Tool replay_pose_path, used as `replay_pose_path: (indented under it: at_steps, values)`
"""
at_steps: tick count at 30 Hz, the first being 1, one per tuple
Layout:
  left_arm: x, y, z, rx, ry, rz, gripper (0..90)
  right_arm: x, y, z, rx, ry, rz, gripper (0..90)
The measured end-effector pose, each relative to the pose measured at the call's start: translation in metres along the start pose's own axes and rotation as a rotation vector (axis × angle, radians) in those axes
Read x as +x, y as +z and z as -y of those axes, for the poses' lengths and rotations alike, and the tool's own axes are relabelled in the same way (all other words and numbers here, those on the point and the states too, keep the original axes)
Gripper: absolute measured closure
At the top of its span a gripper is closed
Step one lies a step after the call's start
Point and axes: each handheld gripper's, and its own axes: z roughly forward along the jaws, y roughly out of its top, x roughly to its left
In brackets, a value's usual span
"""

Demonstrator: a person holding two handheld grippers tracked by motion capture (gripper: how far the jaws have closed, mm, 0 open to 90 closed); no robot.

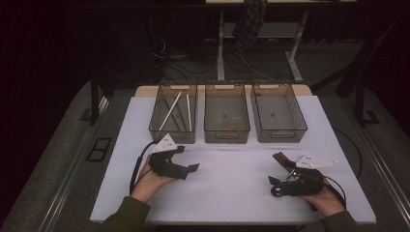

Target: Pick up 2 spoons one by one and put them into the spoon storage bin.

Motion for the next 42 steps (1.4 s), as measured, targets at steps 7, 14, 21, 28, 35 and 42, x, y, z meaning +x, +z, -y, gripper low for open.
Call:
replay_pose_path:
  at_steps: [7, 14, 21, 28, 35, 42]
  values:
    - [-0.007, -0.01, 0.013, -0.005, 0.014, -0.004, 0.0, -0.001, -0.009, -0.008, 0.014, -0.048, 0.001, 13.8]
    - [-0.012, -0.013, 0.021, 0.011, 0.025, 0.004, 0.0, -0.014, -0.011, -0.017, 0.093, -0.032, 0.007, 48.9]
    - [-0.011, -0.01, 0.023, 0.029, 0.047, 0.008, 0.0, -0.025, -0.006, -0.017, 0.187, -0.073, 0.071, 74.2]
    - [-0.012, -0.006, 0.024, 0.05, 0.064, 0.014, 0.0, -0.028, 0.001, -0.011, 0.263, -0.102, 0.075, 89.3]
    - [-0.012, -0.005, 0.024, 0.059, 0.067, 0.022, 0.0, -0.025, 0.007, -0.01, 0.309, -0.124, 0.077, 89.3]
    - [-0.012, -0.003, 0.025, 0.064, 0.068, 0.026, 0.0, -0.028, 0.005, -0.007, 0.33, -0.127, 0.09, 89.4]
